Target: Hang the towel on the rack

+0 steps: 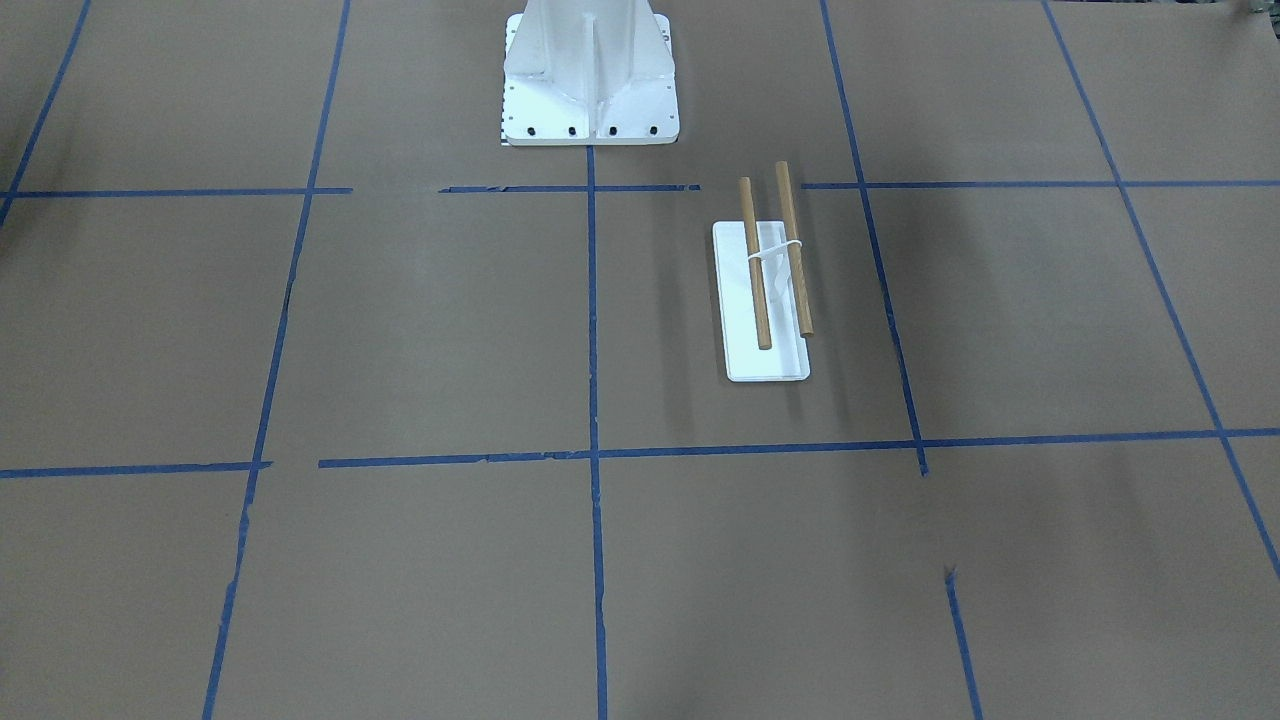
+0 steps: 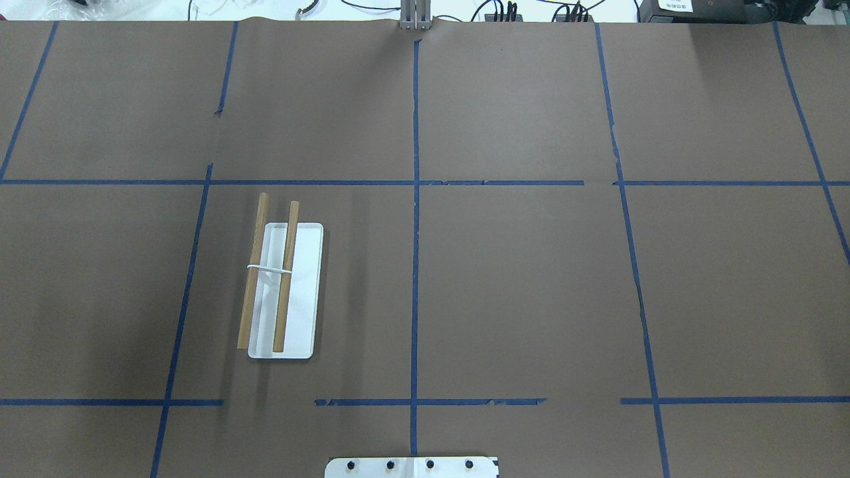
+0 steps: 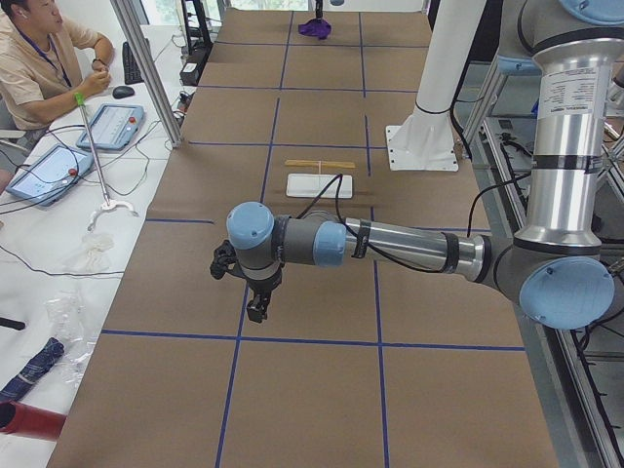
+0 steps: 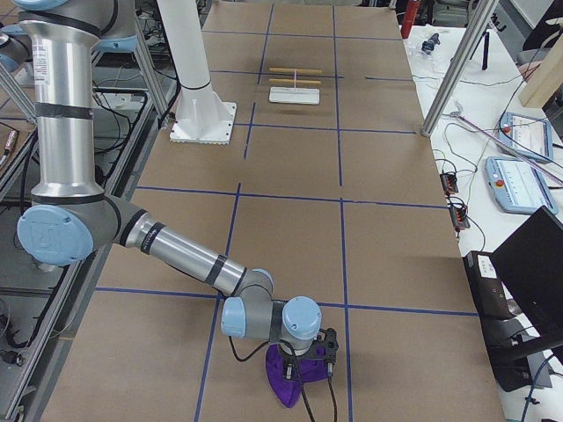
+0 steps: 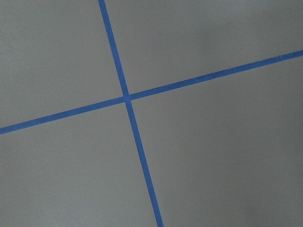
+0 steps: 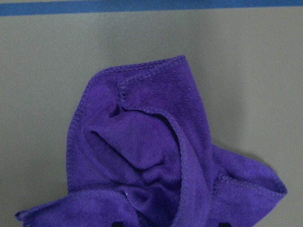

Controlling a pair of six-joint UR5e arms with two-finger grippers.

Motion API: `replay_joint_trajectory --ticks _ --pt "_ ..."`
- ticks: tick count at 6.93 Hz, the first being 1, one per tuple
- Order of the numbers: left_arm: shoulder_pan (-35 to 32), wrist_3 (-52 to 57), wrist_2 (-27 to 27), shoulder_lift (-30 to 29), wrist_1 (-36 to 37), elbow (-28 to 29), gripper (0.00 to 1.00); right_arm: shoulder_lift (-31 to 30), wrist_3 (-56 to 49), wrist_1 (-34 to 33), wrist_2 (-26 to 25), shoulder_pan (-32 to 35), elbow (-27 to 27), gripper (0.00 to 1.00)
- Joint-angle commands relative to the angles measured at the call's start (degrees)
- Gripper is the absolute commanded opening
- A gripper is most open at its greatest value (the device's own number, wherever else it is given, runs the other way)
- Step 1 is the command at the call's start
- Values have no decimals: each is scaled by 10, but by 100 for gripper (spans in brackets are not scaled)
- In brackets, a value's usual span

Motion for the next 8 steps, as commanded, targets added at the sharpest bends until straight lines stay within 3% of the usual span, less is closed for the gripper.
replay_joint_trajectory --ticks 1,3,4,6,7,8 --pt "-1 -1 -1 1 -1 -4 100 1 1 0 -4 0 0 0" --pt "-1 2 0 0 -2 -9 100 -3 2 1 13 2 19 0" --pt "-1 2 0 -1 -2 -14 100 -13 4 -26 43 29 89 0" --pt "-3 2 0 3 -17 -32 100 -19 12 -145 88 32 239 0" --pt "-2 -2 -1 0 -18 -40 100 -18 60 -192 135 28 309 0" --pt "-1 -27 -2 -5 -31 -59 100 -17 135 -197 169 -6 374 0"
